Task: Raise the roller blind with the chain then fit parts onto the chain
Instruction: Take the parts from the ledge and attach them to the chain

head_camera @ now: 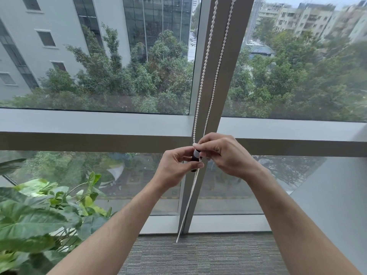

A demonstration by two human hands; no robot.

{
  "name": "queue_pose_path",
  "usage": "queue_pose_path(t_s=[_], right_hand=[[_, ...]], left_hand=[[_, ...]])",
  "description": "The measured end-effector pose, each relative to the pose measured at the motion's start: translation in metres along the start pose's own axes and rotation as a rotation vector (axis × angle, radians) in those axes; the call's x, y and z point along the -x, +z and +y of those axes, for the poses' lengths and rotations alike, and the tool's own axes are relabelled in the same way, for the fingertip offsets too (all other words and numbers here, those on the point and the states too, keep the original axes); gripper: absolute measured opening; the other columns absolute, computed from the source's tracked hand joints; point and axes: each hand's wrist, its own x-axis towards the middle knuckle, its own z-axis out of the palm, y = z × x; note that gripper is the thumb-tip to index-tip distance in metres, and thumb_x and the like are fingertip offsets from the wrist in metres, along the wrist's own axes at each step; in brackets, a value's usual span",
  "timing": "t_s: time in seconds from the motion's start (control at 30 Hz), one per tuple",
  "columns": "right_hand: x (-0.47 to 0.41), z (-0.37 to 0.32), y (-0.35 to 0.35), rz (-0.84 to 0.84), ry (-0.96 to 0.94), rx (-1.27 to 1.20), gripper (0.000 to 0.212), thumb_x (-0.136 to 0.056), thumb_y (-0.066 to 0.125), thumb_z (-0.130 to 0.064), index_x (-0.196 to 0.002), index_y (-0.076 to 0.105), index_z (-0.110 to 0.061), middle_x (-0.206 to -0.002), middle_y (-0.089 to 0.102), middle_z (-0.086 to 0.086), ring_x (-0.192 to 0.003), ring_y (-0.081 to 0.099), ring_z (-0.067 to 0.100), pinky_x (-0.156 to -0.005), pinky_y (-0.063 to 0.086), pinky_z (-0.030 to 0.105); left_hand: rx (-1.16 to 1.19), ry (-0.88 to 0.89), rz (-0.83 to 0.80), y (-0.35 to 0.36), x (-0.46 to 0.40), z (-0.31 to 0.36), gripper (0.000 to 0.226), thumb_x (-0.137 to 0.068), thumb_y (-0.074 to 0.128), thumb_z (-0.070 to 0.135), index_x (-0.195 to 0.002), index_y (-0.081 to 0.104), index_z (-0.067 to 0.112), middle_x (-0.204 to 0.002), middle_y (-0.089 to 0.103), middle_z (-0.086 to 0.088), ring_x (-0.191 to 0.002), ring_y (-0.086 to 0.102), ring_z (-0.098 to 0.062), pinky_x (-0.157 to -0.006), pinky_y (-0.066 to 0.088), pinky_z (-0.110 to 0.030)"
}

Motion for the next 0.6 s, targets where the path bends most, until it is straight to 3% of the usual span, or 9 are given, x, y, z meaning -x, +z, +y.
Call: queue_pose_path(t_s=[0.13, 0.3, 0.43, 0.6], right_hand=[[-0.003, 0.0, -0.001, 0.001, 0.028, -0.011, 0.02, -0.088, 0.07, -0.003, -0.106, 0.078, -0.009, -0.094, 0.069, -0.002, -0.071, 0.058, -0.011, -0.073, 0.046, 0.014], [-0.009, -0.005, -0.011, -0.075, 0.045, -0.027, 0.02, -0.086, 0.074, -0.007, -0.105, 0.078, -0.009, -0.093, 0.073, 0.002, -0.071, 0.063, -0.001, -0.071, 0.054, 0.021], [-0.014, -0.008, -0.013, -0.081, 0.058, 0.023, 0.017, -0.084, 0.078, -0.014, -0.101, 0.079, -0.012, -0.086, 0.068, -0.008, -0.071, 0.06, -0.01, -0.07, 0.046, 0.009], [-0.014, -0.011, -0.012, -0.081, 0.078, 0.03, 0.014, -0.082, 0.079, -0.018, -0.095, 0.079, -0.013, -0.081, 0.064, -0.015, -0.073, 0.061, -0.006, -0.069, 0.043, 0.008]], left_hand=[[0.058, -0.029, -0.04, -0.001, 0.0, 0.001, 0.026, -0.077, 0.077, -0.004, -0.094, 0.077, 0.016, -0.08, 0.071, 0.001, -0.072, 0.066, -0.012, -0.068, 0.056, -0.026], [0.11, -0.066, -0.118, -0.005, -0.001, 0.003, 0.016, -0.08, 0.074, -0.005, -0.092, 0.074, 0.006, -0.083, 0.066, -0.012, -0.072, 0.062, -0.018, -0.068, 0.058, -0.032], [0.116, -0.079, -0.122, -0.005, -0.001, 0.007, 0.016, -0.081, 0.073, -0.007, -0.09, 0.074, 0.006, -0.083, 0.066, -0.013, -0.072, 0.061, -0.019, -0.069, 0.059, -0.033], [0.137, -0.093, -0.112, -0.004, 0.0, 0.012, 0.025, -0.08, 0.072, -0.01, -0.095, 0.075, 0.01, -0.082, 0.069, -0.008, -0.071, 0.062, -0.018, -0.067, 0.059, -0.032]])
